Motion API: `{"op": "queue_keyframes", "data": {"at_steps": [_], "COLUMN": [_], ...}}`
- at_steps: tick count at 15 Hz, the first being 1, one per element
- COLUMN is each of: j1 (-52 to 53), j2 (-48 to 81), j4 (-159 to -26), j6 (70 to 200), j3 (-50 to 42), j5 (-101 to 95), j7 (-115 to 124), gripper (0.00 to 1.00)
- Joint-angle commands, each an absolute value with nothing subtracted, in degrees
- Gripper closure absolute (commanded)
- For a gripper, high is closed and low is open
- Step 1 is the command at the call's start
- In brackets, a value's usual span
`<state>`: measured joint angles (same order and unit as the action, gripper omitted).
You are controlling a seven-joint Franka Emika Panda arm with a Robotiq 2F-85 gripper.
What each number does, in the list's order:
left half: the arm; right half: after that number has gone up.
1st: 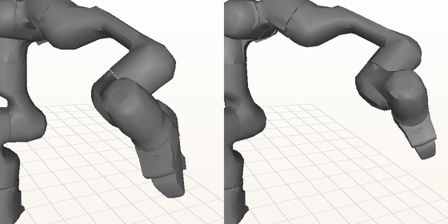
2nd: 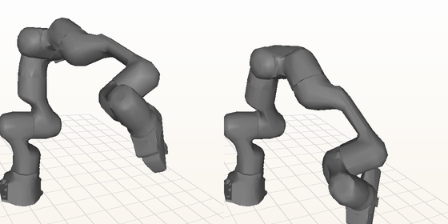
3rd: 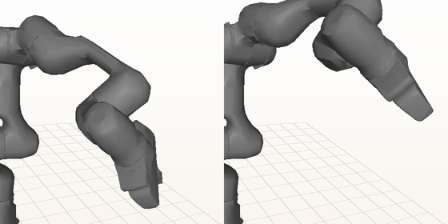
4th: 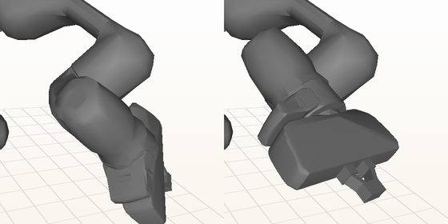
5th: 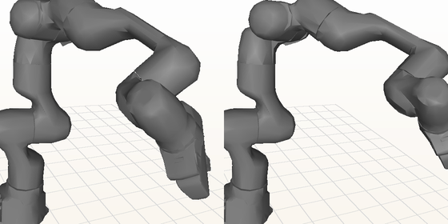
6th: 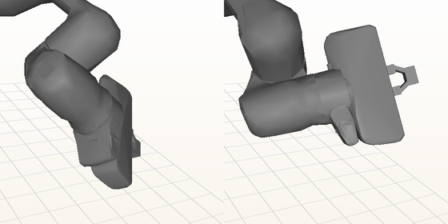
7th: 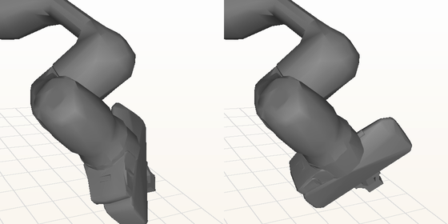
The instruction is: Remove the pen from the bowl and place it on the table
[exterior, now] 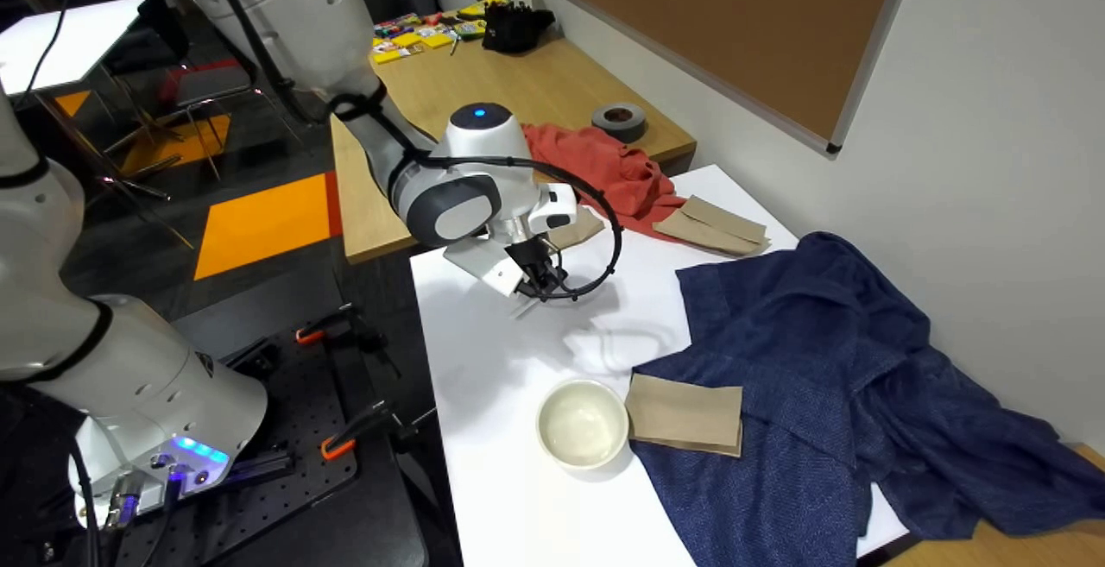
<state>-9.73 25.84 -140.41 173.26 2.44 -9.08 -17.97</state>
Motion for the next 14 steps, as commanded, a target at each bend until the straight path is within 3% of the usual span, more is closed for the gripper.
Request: {"op": "queue_keyframes", "data": {"at_steps": [1, 7, 8, 10, 14], "j1": [-9.3, -9.0, -8.6, -8.4, -10.3], "j2": [30.9, 36.6, 36.9, 36.9, 34.5], "j4": [-138.2, -134.9, -134.6, -134.6, -136.8], "j6": [178.6, 181.8, 182.1, 182.4, 184.3], "j3": [2.3, 1.1, 0.6, 0.2, 1.9], "j5": [-10.1, -11.6, -11.7, -12.0, -12.5], "j7": [-18.3, -17.8, -17.6, -17.7, -18.2], "gripper": [0.97, 0.97, 0.63, 0.55, 0.24]}}
